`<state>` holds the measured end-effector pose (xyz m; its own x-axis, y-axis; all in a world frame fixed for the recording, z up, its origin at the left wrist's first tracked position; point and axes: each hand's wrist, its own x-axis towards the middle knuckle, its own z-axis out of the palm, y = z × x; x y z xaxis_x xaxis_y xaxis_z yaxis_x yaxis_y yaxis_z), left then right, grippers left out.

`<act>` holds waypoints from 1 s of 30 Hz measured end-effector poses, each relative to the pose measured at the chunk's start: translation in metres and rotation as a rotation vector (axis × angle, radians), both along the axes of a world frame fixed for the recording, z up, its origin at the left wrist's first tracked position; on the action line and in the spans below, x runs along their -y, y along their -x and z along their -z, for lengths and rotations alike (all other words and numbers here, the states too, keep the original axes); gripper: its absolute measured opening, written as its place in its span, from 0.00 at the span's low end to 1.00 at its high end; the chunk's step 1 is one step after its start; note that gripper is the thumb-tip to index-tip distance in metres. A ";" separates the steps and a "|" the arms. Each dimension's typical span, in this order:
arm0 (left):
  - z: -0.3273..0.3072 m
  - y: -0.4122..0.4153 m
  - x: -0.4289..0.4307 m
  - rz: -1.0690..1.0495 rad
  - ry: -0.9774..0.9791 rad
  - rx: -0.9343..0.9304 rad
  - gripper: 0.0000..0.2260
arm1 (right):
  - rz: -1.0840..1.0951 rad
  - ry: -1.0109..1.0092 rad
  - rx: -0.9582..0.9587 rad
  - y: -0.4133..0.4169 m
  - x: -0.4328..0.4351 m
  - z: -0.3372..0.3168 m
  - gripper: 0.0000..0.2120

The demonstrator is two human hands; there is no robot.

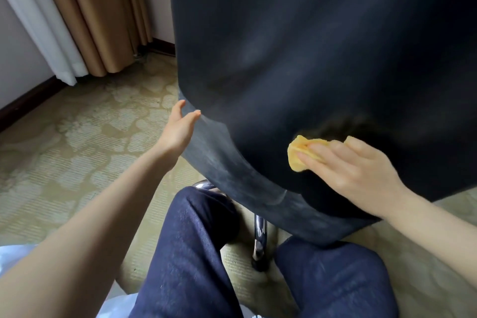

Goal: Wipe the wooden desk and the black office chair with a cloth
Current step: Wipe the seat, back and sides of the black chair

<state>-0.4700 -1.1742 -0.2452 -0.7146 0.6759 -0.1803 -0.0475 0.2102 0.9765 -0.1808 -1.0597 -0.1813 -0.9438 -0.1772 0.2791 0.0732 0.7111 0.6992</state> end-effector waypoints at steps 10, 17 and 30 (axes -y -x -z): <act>-0.024 0.057 -0.009 -0.051 -0.138 0.144 0.22 | -0.082 -0.045 -0.218 0.174 0.005 -0.020 0.13; -0.035 0.063 -0.025 0.106 -0.185 0.130 0.20 | 0.137 -0.117 0.275 0.187 0.010 0.049 0.25; -0.011 0.057 0.001 0.239 -0.104 -0.016 0.38 | -0.212 -0.069 0.379 0.086 -0.018 0.041 0.20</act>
<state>-0.5271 -1.1750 -0.2340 -0.5348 0.8400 -0.0912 0.0070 0.1124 0.9936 -0.2663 -1.0418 -0.2224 -0.9178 -0.3845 -0.0988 -0.3402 0.6338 0.6947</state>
